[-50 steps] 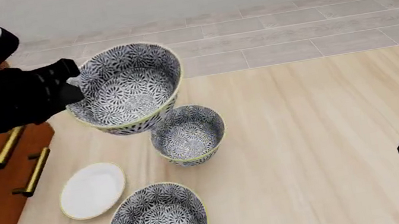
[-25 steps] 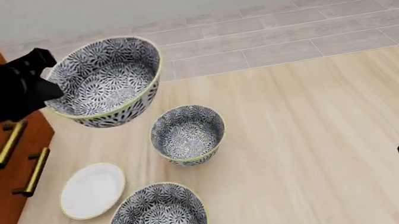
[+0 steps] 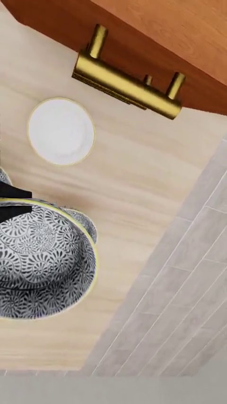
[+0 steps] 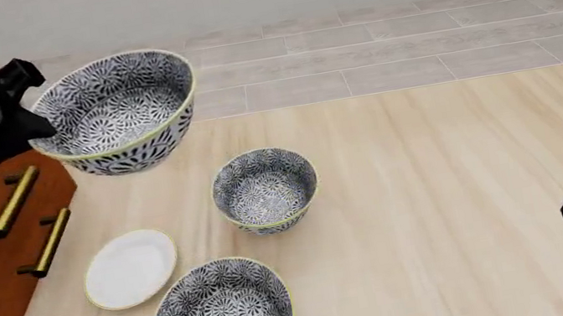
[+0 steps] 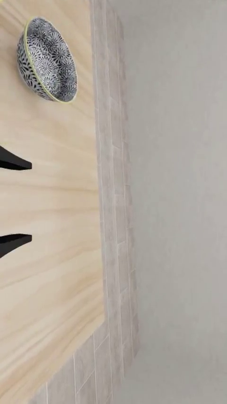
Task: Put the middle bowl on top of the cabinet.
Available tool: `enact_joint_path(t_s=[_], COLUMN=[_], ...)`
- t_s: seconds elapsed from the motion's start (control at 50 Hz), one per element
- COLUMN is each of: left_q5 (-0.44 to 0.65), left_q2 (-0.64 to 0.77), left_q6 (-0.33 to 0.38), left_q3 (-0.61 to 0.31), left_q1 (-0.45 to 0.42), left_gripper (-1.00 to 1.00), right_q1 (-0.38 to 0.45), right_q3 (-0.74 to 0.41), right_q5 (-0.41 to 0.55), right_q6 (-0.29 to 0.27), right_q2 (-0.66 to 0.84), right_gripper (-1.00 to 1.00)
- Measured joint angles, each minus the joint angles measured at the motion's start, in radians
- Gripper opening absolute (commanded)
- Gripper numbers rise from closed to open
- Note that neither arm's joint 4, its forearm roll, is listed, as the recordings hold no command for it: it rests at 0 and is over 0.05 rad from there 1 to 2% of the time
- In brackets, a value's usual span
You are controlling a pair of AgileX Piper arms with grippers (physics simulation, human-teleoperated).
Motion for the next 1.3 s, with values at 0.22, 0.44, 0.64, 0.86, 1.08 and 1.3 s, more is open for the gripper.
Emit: enact_joint_path(t_s=[0.22,0.44,0.64,0.86,1.08,1.3], left_q5=[0.034,0.065,0.099,0.135,0.172,0.216], left_q2=[0.006,0.008,0.007,0.005,0.007,0.017], left_q6=[0.013,0.036,0.046,0.044,0.042,0.039], left_q3=[-0.009,-0.025,-0.061,-0.113,-0.173,-0.247], left_q1=[0.047,0.092,0.119,0.142,0.174,0.216], left_gripper=[-1.0,-1.0,-1.0,-1.0,-1.0,-1.0], right_q1=[0.002,0.005,0.006,0.006,0.004,0.001], right_q3=[0.0,0.0,0.0,0.0,0.0,0.0], right_q5=[-0.006,-0.01,-0.013,-0.013,-0.01,-0.01], right_q6=[-0.002,-0.005,-0.005,-0.006,-0.006,-0.007], right_q2=[0.007,0.013,0.016,0.016,0.013,0.013], right_gripper=[1.0,1.0,1.0,1.0,1.0,1.0])
